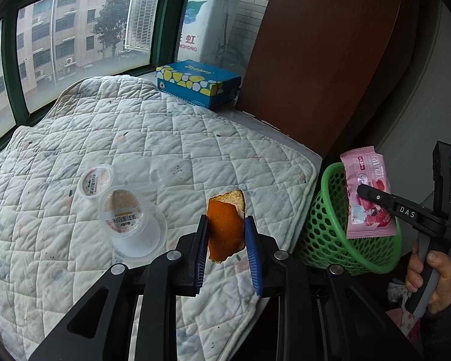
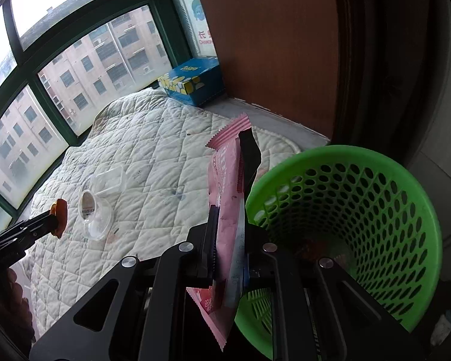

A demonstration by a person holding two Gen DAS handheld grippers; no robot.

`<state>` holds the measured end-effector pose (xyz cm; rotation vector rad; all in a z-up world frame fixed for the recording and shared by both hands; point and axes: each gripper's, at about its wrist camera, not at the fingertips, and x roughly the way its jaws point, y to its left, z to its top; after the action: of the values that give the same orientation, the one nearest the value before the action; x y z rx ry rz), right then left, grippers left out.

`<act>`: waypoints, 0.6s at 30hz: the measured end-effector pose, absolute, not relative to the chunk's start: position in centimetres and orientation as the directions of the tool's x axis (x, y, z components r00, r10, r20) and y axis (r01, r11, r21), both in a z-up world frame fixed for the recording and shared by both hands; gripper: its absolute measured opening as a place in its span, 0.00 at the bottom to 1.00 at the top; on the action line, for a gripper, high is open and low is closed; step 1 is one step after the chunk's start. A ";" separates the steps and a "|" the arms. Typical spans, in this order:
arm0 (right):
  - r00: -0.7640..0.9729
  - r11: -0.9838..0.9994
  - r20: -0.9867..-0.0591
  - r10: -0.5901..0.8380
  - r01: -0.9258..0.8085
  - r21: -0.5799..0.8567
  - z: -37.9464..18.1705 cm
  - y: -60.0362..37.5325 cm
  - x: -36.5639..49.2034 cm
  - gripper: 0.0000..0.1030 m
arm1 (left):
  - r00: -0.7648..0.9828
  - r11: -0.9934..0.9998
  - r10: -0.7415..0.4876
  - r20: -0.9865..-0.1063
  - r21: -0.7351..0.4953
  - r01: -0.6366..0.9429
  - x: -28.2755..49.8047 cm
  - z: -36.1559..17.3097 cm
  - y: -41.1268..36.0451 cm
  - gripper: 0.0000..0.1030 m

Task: Collect trash
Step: 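Carry the pink packet over the basket and open the right gripper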

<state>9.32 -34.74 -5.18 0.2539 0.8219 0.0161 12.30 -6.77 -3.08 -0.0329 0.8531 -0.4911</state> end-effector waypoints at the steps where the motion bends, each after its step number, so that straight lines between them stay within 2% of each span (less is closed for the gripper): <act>1: 0.682 0.968 -0.724 0.105 0.096 0.230 -5.2 -35.5 9.0 0.13 | 0.551 0.882 -0.438 -0.710 -0.221 0.416 12.2 -2.7 -7.6 0.23; 9: 0.673 0.965 -0.740 0.009 0.187 0.182 -5.5 -39.8 6.5 0.16 | 0.522 0.831 -0.505 -0.688 -0.224 0.509 12.2 -0.6 -13.5 0.23; 10: 0.672 0.963 -0.741 0.000 0.199 0.180 -5.5 -40.4 6.3 0.18 | 0.516 0.824 -0.513 -0.686 -0.224 0.520 12.2 -0.3 -14.3 0.23; 12: 0.671 0.958 -0.741 -0.013 0.221 0.182 -5.6 -41.4 5.9 0.31 | 0.508 0.811 -0.525 -0.683 -0.219 0.543 12.2 -0.1 -15.8 0.23; 13: 0.673 0.956 -0.739 -0.023 0.232 0.181 -5.6 -41.9 5.6 0.42 | 0.502 0.804 -0.530 -0.683 -0.217 0.553 12.2 0.0 -16.5 0.23; 14: 0.677 0.953 -0.735 -0.034 0.243 0.179 -5.5 -42.3 5.3 0.45 | 0.496 0.798 -0.535 -0.684 -0.216 0.563 12.2 0.1 -17.1 0.23; 18: 0.687 0.942 -0.726 -0.043 0.270 0.200 -5.2 -43.8 4.0 0.46 | 0.462 0.771 -0.555 -0.692 -0.219 0.598 12.2 -0.1 -19.8 0.23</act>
<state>3.99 -43.82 -5.17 0.3034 0.7974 -0.1782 12.24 -19.79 -0.12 0.0579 0.8288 -0.7096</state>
